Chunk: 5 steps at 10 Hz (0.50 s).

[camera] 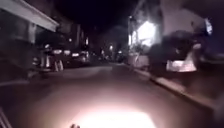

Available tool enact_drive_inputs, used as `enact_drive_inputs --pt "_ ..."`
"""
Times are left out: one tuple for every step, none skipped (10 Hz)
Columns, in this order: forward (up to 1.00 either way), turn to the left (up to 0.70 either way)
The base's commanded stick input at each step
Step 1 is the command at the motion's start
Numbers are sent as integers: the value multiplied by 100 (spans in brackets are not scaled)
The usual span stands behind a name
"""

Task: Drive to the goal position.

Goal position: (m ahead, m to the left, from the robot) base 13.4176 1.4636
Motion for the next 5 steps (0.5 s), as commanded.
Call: enact_drive_inputs --pt "100 0" --pt "100 0" --pt "100 0" --pt "100 0" --pt "100 0"
